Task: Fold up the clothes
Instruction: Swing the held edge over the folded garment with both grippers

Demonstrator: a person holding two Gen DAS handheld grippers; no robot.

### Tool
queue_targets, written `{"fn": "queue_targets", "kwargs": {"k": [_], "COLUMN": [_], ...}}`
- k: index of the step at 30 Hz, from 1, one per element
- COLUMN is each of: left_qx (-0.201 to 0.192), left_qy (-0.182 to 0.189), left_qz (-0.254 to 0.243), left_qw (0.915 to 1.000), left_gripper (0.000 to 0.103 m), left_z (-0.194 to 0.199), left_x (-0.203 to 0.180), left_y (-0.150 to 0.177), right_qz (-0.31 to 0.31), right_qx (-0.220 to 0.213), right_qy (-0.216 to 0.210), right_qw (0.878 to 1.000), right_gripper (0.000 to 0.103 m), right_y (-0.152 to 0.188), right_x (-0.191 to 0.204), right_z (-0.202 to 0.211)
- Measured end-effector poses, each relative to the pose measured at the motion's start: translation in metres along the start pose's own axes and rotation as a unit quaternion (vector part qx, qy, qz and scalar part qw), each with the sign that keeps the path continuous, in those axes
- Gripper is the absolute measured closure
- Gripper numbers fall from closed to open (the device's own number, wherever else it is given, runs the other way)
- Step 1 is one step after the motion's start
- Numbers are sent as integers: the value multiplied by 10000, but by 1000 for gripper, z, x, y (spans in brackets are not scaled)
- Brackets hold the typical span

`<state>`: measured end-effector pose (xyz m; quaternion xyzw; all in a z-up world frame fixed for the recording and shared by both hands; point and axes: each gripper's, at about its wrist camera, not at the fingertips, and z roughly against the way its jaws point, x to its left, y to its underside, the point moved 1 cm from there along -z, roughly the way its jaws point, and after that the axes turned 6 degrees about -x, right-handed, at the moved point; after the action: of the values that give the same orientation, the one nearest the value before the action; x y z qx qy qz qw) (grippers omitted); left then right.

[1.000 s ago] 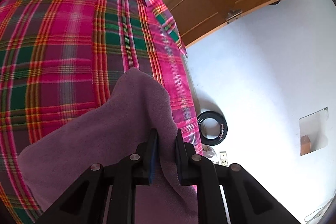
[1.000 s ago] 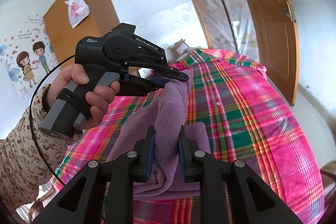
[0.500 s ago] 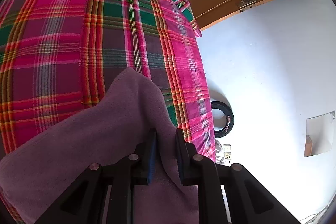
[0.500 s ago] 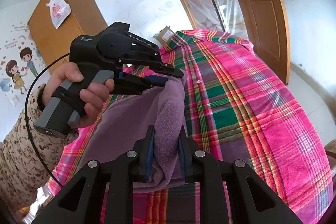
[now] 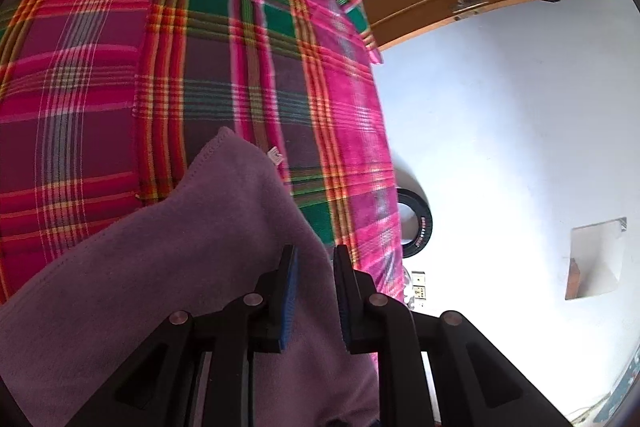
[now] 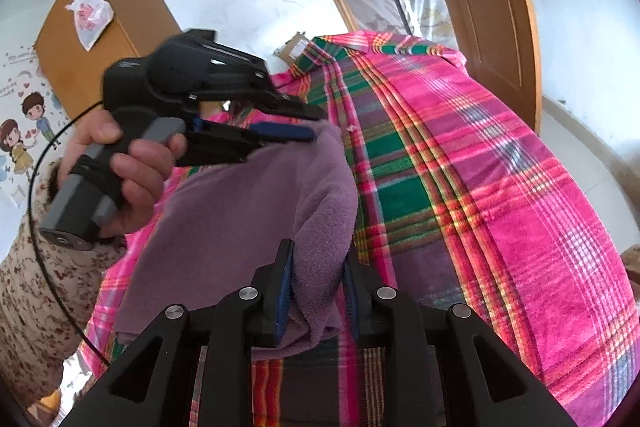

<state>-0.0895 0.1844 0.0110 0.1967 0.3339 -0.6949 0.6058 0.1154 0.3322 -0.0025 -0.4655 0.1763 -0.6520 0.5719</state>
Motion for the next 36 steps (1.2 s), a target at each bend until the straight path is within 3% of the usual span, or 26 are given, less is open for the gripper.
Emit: {"fn": "queue_targets", "kwargs": {"k": [7,16,23,27,29,36], "left_qx": [-243,-546,-820,-976,-960,-819], "left_qy": [36,-55,-53,-48,38,45], "left_qz": [-399,-412,-258,-351,-332,-215], "left_qw": [9989,9976,9963,9946,9948,9964], "left_gripper": [82,82,75,75,75,74], "left_z": [31,77,108,124,126,120], "left_x": [-5,22,48,55,58,77], "left_y": [10,29,48,61,69,86], "right_qz": [-39,-109,-109,-5,186,525], "right_qx": [23,25,-49,-222,-200,129], "right_qy": [222,593,941,853,667,1014], "right_qw": [9997,9982,9955,9961,9974,9934], "right_gripper": [72,69,68,68,68,68], "right_y": [1,4,2,-7,-7,10], "right_x": [-5,-15,-17,-5,6,8], "right_z": [2,10,23,28,27,13]}}
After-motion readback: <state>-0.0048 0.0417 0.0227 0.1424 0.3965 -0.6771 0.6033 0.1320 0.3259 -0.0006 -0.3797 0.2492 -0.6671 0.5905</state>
